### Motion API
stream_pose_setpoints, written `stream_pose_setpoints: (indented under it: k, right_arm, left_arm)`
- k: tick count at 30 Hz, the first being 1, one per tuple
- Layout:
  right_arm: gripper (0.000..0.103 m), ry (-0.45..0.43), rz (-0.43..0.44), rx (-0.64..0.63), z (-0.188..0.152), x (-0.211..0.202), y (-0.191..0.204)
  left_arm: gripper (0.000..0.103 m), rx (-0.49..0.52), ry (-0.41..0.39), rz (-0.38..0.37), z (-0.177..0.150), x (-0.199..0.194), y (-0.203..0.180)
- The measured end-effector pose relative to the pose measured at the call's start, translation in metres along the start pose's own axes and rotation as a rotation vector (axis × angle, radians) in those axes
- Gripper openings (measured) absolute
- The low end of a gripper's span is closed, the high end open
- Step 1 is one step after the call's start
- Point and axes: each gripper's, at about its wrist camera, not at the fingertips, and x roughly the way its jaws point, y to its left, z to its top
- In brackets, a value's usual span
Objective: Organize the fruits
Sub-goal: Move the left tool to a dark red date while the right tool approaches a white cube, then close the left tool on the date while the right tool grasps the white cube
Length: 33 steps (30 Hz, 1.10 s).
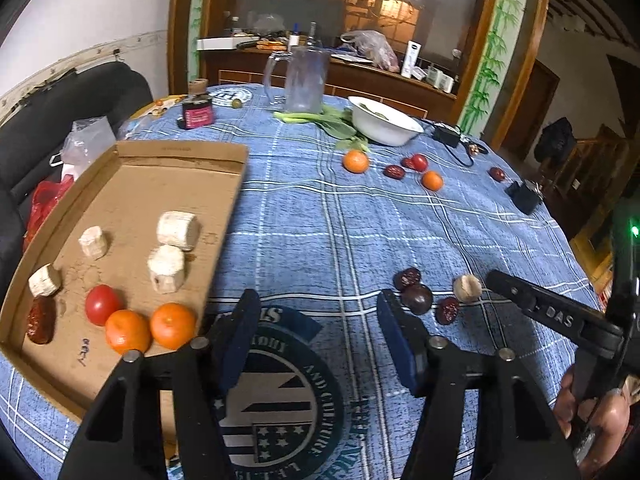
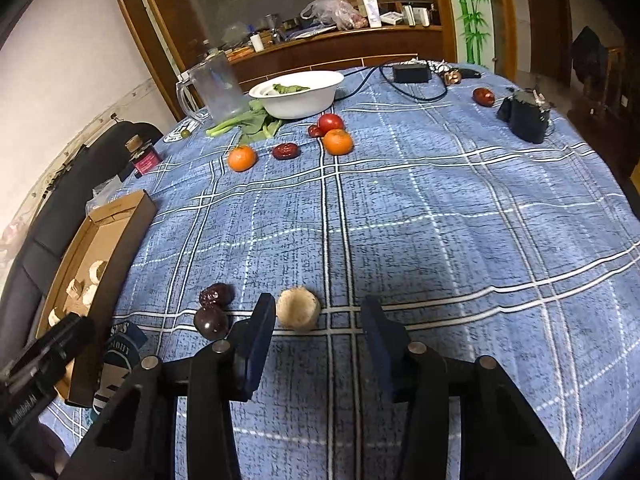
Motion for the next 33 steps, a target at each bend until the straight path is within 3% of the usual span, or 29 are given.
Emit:
stream_pose_setpoints:
  k: [3,13,21,33]
  right_arm:
    - [0.048,0.010,0.006,-0.003,0.003,0.008,0.002]
    - [0.048,0.060,0.017,-0.026,0.001,0.033,0.004]
    - [0.048,0.045,-0.002,-0.055,0.001,0.034,0.008]
    - [0.048,0.045,-0.014,-0.070,0.002,0.036,0.009]
  left_arm:
    - [0.042,0.012,0.017,-0.007,0.001,0.005,-0.004]
    - [0.042,0.031,0.034,-0.037,0.002,0.017,-0.016]
    - [0.042,0.067,0.054,-0.048,0.005,0.029,-0.028]
    - [0.042,0.030,0.061,-0.045,0.012,0.030,-0.019]
